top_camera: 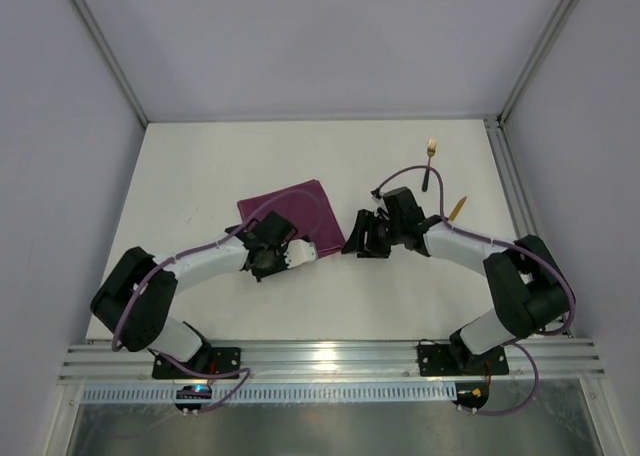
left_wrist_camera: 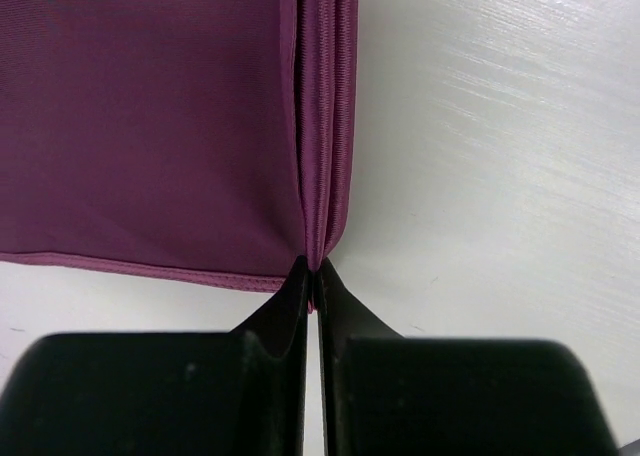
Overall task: Fold the napkin into a case and place the utensils inside
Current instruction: Pick up the upper triangle-folded napkin from the center of the board.
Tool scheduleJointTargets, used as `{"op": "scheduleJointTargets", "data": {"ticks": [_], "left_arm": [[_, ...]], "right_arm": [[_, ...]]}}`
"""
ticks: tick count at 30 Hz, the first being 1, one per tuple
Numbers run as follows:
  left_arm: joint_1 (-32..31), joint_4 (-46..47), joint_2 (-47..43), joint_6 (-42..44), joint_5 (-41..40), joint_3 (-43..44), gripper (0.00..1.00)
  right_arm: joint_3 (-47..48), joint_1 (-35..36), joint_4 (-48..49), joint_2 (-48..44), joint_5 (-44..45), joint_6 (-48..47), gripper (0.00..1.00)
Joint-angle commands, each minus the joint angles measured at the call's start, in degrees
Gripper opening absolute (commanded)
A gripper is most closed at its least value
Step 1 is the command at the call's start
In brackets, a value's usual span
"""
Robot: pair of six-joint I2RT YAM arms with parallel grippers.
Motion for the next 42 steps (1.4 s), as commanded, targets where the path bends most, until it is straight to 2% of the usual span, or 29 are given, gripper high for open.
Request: {"op": "scheduleJointTargets", "data": {"ticks": [1,2,5,10,17,35,39,42], "left_arm": [[0.05,-0.78,-4.06,-1.37,-0.14,1.08,0.00],[0.13,-1.66,-4.84,-1.46,0.13,1.35,0.00],[0.13,-2.63,-5.64,-1.81,0.74,2.31,0.00],[0.05,-3.42,-7.05,-2.25,1.36,3.54,0.00],[0.05,-3.78,-8.54,-2.43,1.98,4.25,0.00],[0.13,-5.71,-10.92,-2.34,5.14,5.04,0.00],[0.05,-5.97,-11.97,-2.25,5.49,5.04,0.00],[0.13,-6.41,-12.41,-2.08,5.67,4.95,0.00]], "right_arm": [[-5.62,4.05,16.26,-4.73,0.95,17.14,0.61],[-7.03,5.20,18.12,-4.73,1.82,22.40,0.61],[-6.61,9.59,20.94,-3.07,7.27,27.18,0.62],[-8.18,10.48,27.35,1.76,10.44,38.61,0.62],[-7.48,11.36,29.56,6.86,11.59,43.89,0.62],[-10.83,11.71,31.59,10.74,19.84,53.91,0.63],[-10.91,11.36,31.23,11.44,21.96,54.44,0.62],[-11.79,11.27,31.93,11.70,22.66,55.05,0.57]]}}
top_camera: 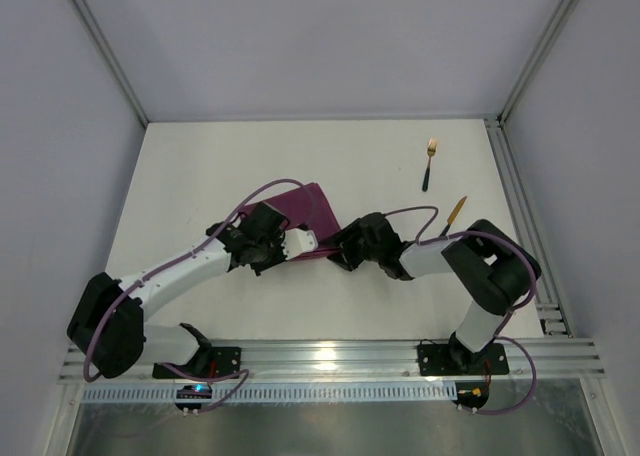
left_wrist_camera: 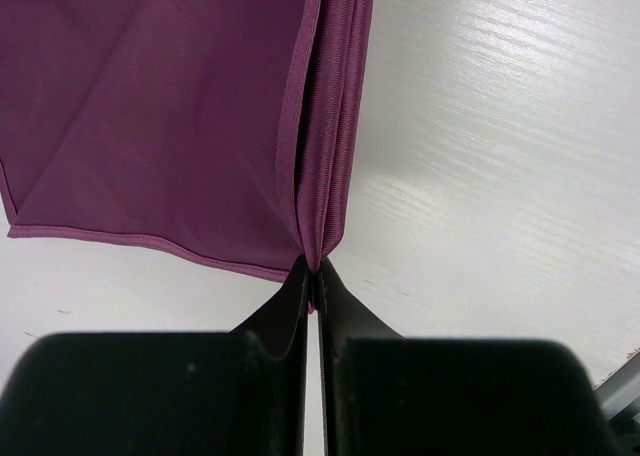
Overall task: Fold the napkin into a case and place the utensils inside
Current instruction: Pick up the upper triangle-folded napkin from the center of the board.
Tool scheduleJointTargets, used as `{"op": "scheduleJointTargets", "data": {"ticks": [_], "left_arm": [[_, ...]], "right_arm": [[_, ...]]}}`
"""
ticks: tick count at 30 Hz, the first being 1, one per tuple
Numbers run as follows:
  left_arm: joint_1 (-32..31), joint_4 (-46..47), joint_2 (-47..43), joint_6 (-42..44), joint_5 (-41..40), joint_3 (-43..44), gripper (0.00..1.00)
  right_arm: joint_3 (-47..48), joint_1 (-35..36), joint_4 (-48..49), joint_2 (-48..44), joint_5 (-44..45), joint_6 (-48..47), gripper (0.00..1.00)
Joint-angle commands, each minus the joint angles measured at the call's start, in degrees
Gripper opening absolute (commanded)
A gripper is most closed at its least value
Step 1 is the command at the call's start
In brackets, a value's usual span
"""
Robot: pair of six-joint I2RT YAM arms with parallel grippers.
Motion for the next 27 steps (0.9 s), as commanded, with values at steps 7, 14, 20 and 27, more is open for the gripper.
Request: {"op": "scheduleJointTargets", "data": {"ticks": [7,14,20,27], "left_arm": [[0.13,-1.08,-1.41,-0.13,1.89,0.97,0.00],[0.13,-0.55,1.21,1.63,3.29,-2.54,0.00],[-0.04,1.37,7.01,2.86,3.73,-4.30,0.06],[-2.50,3.84,7.03,2.95,2.59,-5.01,0.37]], "right_arm": [[-2.13,-0.27,-1.81,2.29,6.05,-0.77,0.29],[-2.05,-0.36,-1.99,2.02,6.32,-2.79,0.13],[-1.96,-0.36,0.29,4.40,3.77,-1.31,0.04],[-2.22,-0.44,1.35,4.13,1.05,0.28,0.04]]}}
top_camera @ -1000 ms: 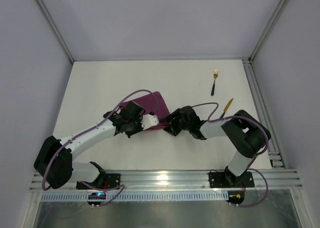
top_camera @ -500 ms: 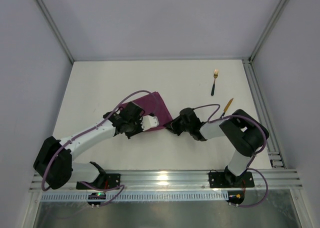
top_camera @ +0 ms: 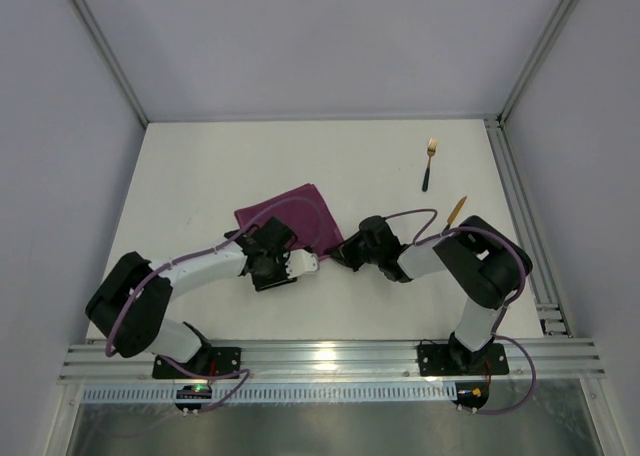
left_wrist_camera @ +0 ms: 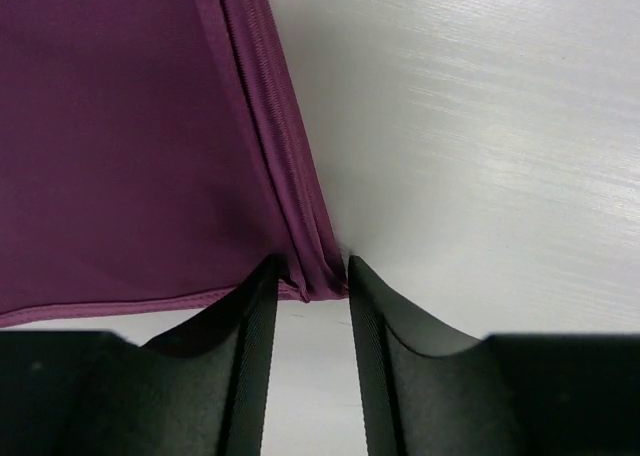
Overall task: Fold the napkin into a case and place the utensils inside
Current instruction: Pick up the upper triangle-folded napkin from the center of the board.
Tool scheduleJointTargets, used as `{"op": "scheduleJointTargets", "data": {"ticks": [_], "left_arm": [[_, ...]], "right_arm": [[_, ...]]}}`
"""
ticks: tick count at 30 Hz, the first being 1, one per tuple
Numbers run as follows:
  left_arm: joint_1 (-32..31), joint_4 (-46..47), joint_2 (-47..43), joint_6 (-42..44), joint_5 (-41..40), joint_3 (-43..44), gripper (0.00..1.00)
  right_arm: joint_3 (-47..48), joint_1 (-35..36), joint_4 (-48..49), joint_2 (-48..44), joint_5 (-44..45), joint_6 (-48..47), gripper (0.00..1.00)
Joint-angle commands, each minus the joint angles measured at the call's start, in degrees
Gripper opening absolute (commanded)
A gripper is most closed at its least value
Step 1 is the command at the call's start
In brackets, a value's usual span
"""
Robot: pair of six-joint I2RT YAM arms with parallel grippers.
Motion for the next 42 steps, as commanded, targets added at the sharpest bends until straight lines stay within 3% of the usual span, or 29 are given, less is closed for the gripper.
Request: {"op": "scheduleJointTargets", "data": {"ticks": [1,8,17,23,29,37,42], "left_arm": [[-1.58,1.89,-1.02,0.24,-0.16,0.11,0.39],[-3.70,7.25,-6.64,-2.05,0.89,0.11,0.54],[-8.35,23.93,-7.00,-6.27,-3.68,-2.79,0.57],[-11.51,28.26,-5.77,-6.36,-3.68,-6.13,0.63],[-12.93,31.16,-3.48,-5.75,-8.77,-7.36,0.64],[-13.89,39.24,1.70,-1.18,-20.72,-10.52,0.57],[-14.86,40.04,1.36,-0.47,-23.63,-13.33,0.45]], "right_arm": [[-1.00,-0.25,-2.52,0.35,0.17,0.78,0.04],[-0.56,-0.25,-3.48,-2.02,-2.37,3.59,0.04],[2.86,-0.16,-8.67,-5.71,-4.93,6.32,0.04],[5.68,-0.25,-13.58,-7.38,-5.01,6.41,0.04],[6.03,-0.07,-14.47,-8.26,-5.10,6.50,0.04],[6.82,-0.07,-15.09,-8.35,-5.10,6.32,0.04],[6.74,-0.16,-15.09,-8.09,-4.93,6.32,0.04]]}}
